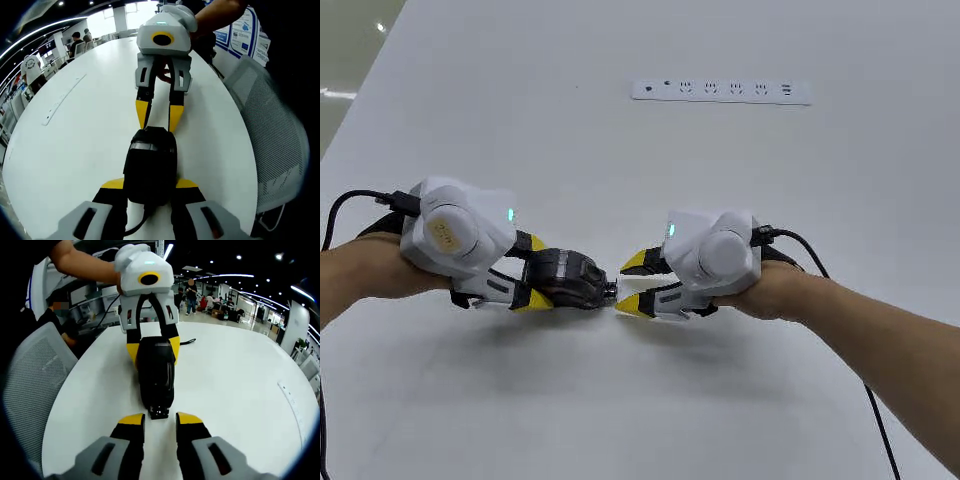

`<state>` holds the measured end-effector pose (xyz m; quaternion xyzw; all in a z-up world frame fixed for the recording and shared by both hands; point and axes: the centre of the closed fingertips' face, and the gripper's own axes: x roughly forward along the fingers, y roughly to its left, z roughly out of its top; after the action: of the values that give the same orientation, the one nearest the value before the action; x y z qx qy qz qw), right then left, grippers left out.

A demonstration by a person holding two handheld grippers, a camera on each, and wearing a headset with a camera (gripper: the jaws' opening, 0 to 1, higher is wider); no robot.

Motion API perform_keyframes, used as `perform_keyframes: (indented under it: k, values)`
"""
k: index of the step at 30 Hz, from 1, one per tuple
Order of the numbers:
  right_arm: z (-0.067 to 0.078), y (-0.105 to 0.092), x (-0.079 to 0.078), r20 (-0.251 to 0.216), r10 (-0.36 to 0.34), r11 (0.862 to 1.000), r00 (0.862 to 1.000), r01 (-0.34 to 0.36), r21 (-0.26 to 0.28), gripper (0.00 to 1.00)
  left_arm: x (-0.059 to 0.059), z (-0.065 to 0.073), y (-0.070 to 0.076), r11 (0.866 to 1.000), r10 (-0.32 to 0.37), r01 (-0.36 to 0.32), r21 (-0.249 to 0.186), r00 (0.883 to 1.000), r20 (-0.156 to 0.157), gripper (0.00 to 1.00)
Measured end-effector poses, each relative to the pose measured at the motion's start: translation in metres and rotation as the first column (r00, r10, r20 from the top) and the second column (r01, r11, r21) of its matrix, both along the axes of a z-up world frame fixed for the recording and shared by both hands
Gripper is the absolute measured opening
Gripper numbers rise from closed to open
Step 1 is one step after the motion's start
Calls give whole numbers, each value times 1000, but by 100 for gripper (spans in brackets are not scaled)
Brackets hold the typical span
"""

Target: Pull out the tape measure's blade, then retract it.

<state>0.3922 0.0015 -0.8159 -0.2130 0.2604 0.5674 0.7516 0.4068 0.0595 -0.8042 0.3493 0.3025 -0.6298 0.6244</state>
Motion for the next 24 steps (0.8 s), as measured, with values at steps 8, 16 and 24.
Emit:
perform_keyframes:
  k: [8,16,24]
  values:
    - [-14,12,0,-21,31,999,999,-31,-28,17,0,1,-1,1000,5,-5,-9,1000,-1,30]
    - [-13,11,1,-12,36,999,999,-36,-22,14,0,1,-2,1000,13,-13,-20,1000,0,30]
    - [-13,10,2,13,45,998,999,-45,-41,13,-1,1,-1,1000,19,-19,-24,1000,-3,30]
